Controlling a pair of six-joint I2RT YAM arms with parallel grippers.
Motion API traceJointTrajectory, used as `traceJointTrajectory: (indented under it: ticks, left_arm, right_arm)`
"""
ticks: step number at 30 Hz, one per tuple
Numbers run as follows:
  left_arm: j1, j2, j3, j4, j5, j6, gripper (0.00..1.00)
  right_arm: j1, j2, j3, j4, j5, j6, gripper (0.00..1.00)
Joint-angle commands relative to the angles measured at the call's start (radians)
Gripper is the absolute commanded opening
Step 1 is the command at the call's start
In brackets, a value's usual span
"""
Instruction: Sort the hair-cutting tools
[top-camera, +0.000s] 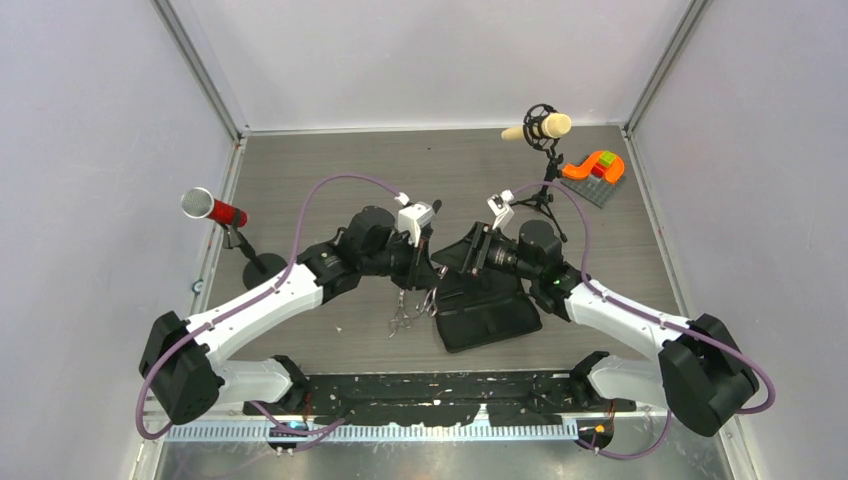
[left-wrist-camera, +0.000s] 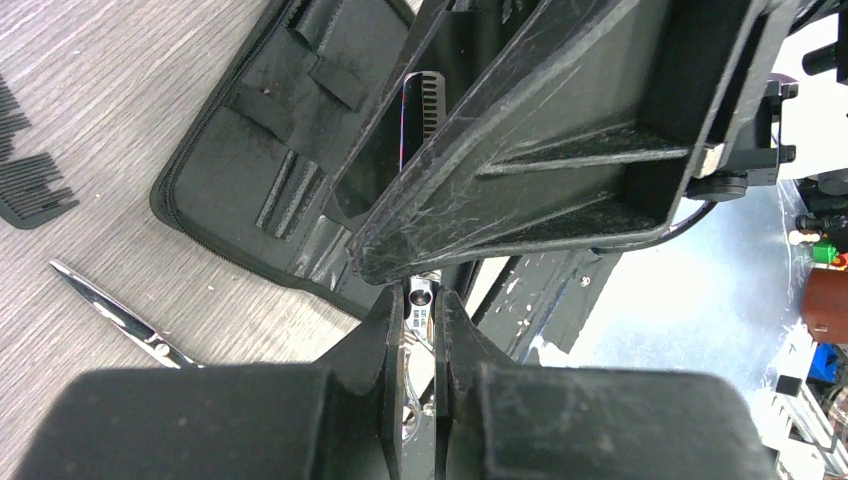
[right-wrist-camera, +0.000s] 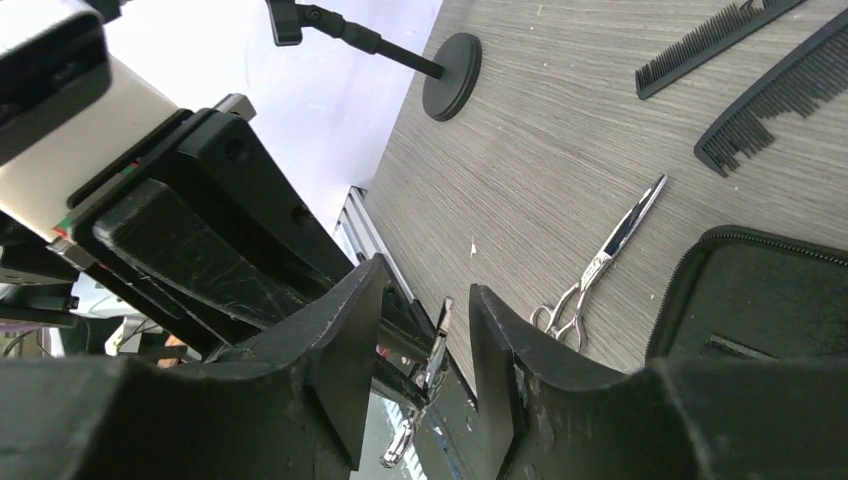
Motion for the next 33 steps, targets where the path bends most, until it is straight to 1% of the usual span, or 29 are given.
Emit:
traceJointTrajectory:
  ticks: [1, 4, 6, 7, 8, 11, 12, 13, 14, 16, 18, 19, 24, 26, 29, 31, 33]
  left_arm:
    - [0.001, -0.019, 0.017, 0.033, 0.012, 0.012, 0.0]
    - [0.001, -0.011, 0.029, 0.015, 0.008, 0.028, 0.0]
    - [0.001, -0.016, 0.034, 0.003, -0.011, 0.032, 0.0]
    - [0.001, -0.019, 0.035, -0.003, -0.024, 0.031, 0.0]
    - [0.001, -0.026, 0.035, -0.009, -0.037, 0.028, 0.03]
    - [0.001, -0.053, 0.033, -0.035, -0.099, 0.013, 0.23]
    - [0.001, -0.067, 0.031, -0.044, -0.128, 0.003, 0.32]
    - [0.002, -0.081, 0.027, -0.052, -0.158, -0.01, 0.43]
    - [0.003, -0.097, 0.02, -0.057, -0.194, -0.023, 0.47]
    - [0.016, -0.136, -0.003, -0.057, -0.245, -0.064, 0.53]
    - [0.04, -0.188, -0.04, -0.036, -0.265, -0.117, 0.59]
    - [0.052, -0.215, -0.065, -0.018, -0.269, -0.144, 0.62]
    - [0.11, -0.367, -0.199, 0.106, -0.261, -0.308, 0.76]
    - [0.119, -0.405, -0.248, 0.152, -0.253, -0.359, 0.81]
    - [0.123, -0.448, -0.296, 0.224, -0.243, -0.417, 0.86]
    - [0.124, -0.466, -0.326, 0.272, -0.24, -0.46, 0.87]
    - [0.123, -0.477, -0.36, 0.342, -0.236, -0.512, 0.87]
  right_arm:
    - [-0.004, -0.039, 0.016, 0.057, -0.003, -0.007, 0.44]
    - [-0.004, -0.04, 0.014, 0.055, 0.0, -0.007, 0.33]
    - [-0.005, -0.042, 0.01, 0.052, 0.008, -0.008, 0.15]
    - [-0.005, -0.044, 0.009, 0.05, 0.011, -0.008, 0.1]
    - [-0.006, -0.043, 0.008, 0.049, 0.013, -0.008, 0.06]
    - [-0.014, -0.053, -0.004, 0.062, 0.024, 0.003, 0.05]
    - [-0.02, -0.056, -0.008, 0.086, 0.025, 0.008, 0.05]
    - [-0.022, -0.06, -0.02, 0.103, 0.029, 0.021, 0.05]
    - [-0.027, -0.067, -0.027, 0.14, 0.031, 0.028, 0.05]
    - [-0.03, -0.081, -0.045, 0.194, 0.051, 0.04, 0.05]
    - [-0.029, -0.096, -0.064, 0.243, 0.079, 0.042, 0.05]
    - [-0.029, -0.101, -0.084, 0.271, 0.093, 0.043, 0.05]
    - [-0.028, -0.136, -0.176, 0.541, 0.204, 0.064, 0.05]
    - [-0.029, -0.137, -0.197, 0.605, 0.223, 0.067, 0.05]
    - [-0.028, -0.123, -0.203, 0.663, 0.222, 0.078, 0.05]
    - [-0.028, -0.102, -0.218, 0.743, 0.233, 0.111, 0.05]
    - [-0.028, -0.073, -0.235, 0.881, 0.256, 0.151, 0.05]
